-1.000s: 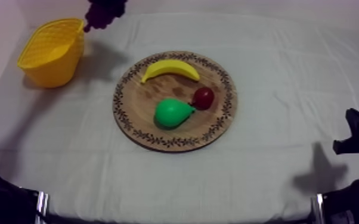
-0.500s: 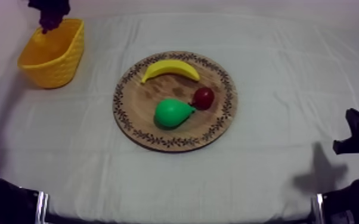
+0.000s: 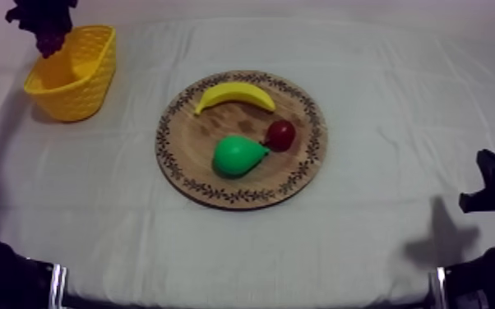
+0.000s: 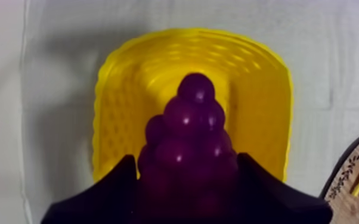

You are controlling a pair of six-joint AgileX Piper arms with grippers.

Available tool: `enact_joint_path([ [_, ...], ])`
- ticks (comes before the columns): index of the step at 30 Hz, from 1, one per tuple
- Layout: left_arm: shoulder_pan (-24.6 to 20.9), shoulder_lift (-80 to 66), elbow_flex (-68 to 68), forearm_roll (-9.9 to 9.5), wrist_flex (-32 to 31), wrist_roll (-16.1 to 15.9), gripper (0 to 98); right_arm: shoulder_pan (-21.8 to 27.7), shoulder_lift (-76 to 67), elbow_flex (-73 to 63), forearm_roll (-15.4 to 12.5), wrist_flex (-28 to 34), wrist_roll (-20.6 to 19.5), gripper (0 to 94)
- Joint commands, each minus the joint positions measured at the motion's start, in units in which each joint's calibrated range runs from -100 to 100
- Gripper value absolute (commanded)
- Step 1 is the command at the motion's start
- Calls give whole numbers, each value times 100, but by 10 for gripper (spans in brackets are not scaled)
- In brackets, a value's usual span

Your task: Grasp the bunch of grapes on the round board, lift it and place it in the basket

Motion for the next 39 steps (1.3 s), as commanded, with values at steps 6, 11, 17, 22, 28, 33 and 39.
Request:
enact_joint_path([
  [6, -43, 479, 94, 44, -73, 70, 370, -1, 0, -4, 0, 0, -1, 3],
  [11, -48, 673, 358, 87, -201, 37, 521, -1, 0, -4, 0, 0, -1, 3],
  [17, -39, 784, 512, 191, -228, -28, 698, -1, 0, -4, 0, 0, -1, 3],
  [22, -8, 748, 571, 199, -231, 3, 768, -1, 0, -4, 0, 0, -1, 3],
  [28, -13, 497, 727, 214, -213, 45, 828, -1, 0, -4, 0, 0, -1, 3],
  [33, -51, 55, 976, 234, -211, 61, 847, -1, 0, -4, 0, 0, -1, 3],
  [39, -80, -707, 1450, 226, -286, 90, 812, -1, 0, -4, 0, 0, -1, 3],
])
